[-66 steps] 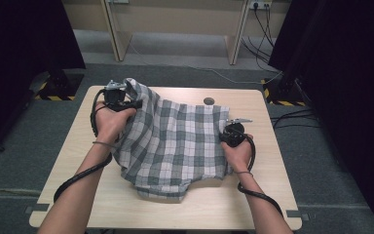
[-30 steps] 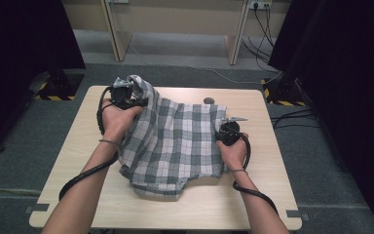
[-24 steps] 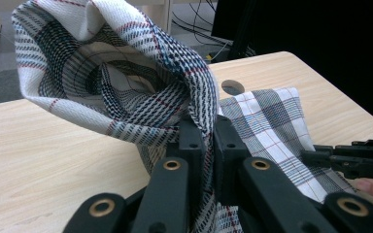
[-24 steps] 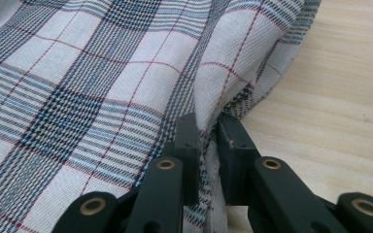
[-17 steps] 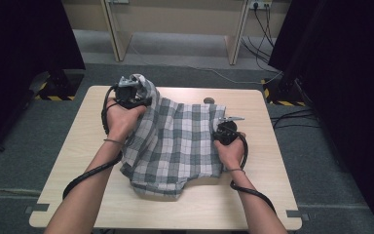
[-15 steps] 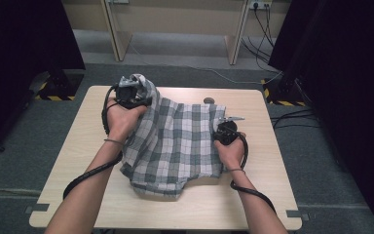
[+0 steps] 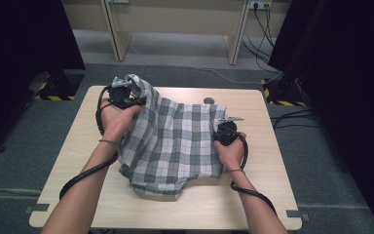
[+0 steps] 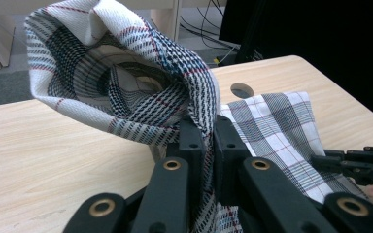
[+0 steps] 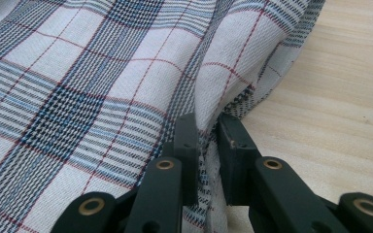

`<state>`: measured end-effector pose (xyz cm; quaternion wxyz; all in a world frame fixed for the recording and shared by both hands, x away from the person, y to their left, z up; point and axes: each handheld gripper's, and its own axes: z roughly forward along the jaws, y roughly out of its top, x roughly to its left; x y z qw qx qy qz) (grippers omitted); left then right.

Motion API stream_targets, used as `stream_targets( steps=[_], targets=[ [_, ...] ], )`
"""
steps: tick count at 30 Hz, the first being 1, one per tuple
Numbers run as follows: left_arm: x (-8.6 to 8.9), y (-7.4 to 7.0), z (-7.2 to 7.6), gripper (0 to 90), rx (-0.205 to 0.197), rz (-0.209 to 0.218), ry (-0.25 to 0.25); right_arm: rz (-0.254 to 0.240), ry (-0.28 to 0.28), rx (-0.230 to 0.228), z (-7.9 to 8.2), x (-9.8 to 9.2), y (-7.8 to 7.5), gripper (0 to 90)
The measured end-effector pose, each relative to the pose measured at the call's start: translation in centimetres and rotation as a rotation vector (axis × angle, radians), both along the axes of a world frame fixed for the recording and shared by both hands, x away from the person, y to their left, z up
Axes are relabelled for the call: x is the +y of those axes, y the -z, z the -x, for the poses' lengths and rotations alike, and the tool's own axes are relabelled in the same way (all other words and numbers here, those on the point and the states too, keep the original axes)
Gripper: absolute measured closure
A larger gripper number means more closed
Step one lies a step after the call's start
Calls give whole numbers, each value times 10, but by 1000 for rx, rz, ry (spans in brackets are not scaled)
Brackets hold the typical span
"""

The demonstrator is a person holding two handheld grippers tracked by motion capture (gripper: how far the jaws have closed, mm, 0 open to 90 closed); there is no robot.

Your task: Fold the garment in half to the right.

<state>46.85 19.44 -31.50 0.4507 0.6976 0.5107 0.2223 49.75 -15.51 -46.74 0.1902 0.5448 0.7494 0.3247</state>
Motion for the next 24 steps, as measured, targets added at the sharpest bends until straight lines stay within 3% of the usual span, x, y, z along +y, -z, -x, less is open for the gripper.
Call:
stream_targets(
  steps=[14, 20, 24],
  targets=[
    [42, -5, 10, 837, -10, 3, -70, -20, -41, 0, -1, 23, 1, 789],
    [46, -7, 12, 837, -14, -1, -80, -24, -58, 2, -1, 34, 1, 780],
    [40, -6, 12, 837, -13, -4, -73, -25, -63, 3, -1, 39, 2, 775]
  ],
)
